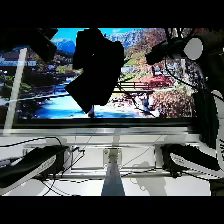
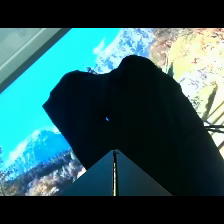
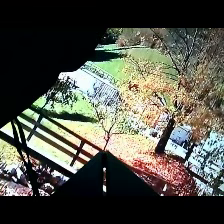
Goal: Fold the clothes and pants, and hang the long-sleeved shirts on hangers.
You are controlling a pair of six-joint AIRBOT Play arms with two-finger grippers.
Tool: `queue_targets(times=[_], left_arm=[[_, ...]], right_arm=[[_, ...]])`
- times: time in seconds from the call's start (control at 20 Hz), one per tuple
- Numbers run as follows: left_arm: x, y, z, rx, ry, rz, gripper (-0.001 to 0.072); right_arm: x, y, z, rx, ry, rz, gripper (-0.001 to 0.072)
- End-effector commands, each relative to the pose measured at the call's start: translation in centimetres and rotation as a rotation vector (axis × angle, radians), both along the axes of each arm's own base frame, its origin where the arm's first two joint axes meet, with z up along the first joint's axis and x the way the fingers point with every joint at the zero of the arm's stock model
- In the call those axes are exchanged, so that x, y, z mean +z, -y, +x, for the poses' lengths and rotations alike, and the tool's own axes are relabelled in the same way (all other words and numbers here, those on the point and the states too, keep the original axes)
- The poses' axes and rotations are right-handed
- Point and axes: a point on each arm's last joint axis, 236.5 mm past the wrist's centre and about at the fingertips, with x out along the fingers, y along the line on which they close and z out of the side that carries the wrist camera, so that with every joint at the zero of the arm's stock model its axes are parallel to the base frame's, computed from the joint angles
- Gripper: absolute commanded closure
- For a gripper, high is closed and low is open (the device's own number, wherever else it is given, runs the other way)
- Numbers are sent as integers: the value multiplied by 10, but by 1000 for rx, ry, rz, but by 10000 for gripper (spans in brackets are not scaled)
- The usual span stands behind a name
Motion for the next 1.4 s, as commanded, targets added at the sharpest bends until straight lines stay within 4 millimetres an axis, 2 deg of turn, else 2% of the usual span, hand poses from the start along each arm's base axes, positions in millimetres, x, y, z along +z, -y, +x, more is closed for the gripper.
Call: queue_targets(times=[0.0,0.65,0.75,0.9,1.0,1.05,1.15,1.25,1.35], left_arm=[[0,0,0,1,1,0,700],[0,0,0,1,1,0,700],[0,0,0,0,1,-1,700],[3,18,-9,-56,-27,-71,701],[8,36,-20,-115,-54,-144,700],[10,40,-23,-128,-59,-161,700],[9,36,-21,-116,-50,-148,700],[7,22,-14,-62,-33,-104,700],[4,-4,-2,45,-17,-51,700]], right_arm=[[0,0,0,1,0,0,684],[0,-2,0,2,-1,7,685],[0,-9,-4,-5,-19,53,685],[3,-47,-21,-85,-146,321,685],[11,-78,-36,-16,-207,434,685],[12,-94,-50,66,-229,433,684],[-1,-121,-87,228,-292,350,684],[-18,-147,-123,344,-344,277,684],[-32,-172,-143,418,-331,232,684]])
